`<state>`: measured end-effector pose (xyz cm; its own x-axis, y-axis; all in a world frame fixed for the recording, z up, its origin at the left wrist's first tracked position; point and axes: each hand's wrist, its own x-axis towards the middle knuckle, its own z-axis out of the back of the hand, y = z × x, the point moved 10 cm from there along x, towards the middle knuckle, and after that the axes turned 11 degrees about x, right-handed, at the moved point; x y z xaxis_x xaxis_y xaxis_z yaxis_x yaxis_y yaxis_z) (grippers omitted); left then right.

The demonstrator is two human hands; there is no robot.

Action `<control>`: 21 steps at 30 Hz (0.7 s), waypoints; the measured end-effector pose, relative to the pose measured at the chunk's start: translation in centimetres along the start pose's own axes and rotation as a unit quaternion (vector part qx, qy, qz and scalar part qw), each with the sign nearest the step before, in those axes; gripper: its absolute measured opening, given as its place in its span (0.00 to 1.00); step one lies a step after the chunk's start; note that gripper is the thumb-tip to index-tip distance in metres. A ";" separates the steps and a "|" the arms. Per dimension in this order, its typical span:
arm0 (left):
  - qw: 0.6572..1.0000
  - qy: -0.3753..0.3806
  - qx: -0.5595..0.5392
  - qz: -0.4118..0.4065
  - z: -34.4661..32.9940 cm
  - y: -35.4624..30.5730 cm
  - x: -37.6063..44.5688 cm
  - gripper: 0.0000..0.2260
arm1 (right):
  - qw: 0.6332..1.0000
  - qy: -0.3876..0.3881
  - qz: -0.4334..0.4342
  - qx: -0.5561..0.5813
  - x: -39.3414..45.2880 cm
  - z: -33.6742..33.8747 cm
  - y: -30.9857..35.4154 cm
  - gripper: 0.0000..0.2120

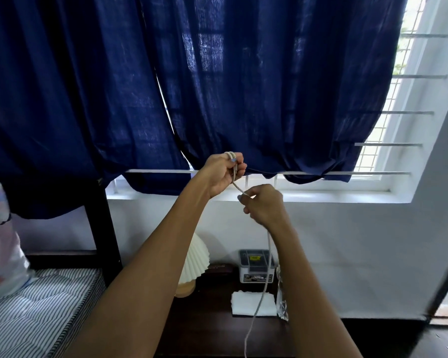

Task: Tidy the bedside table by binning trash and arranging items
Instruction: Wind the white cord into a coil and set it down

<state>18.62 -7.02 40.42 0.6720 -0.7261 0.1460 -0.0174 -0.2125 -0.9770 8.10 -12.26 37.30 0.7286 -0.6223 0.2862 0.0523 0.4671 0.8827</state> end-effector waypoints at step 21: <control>0.970 0.136 0.173 0.100 -2.8 3.9 -3.0 0.19 | 0.987 -0.054 0.145 0.038 1.9 5.6 5.2 0.06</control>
<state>14.41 -7.50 36.64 0.4603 -0.8856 -0.0627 0.1535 0.1489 -0.9769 5.99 -14.52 44.57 0.6283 -0.5352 0.5646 -0.2023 0.5885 0.7828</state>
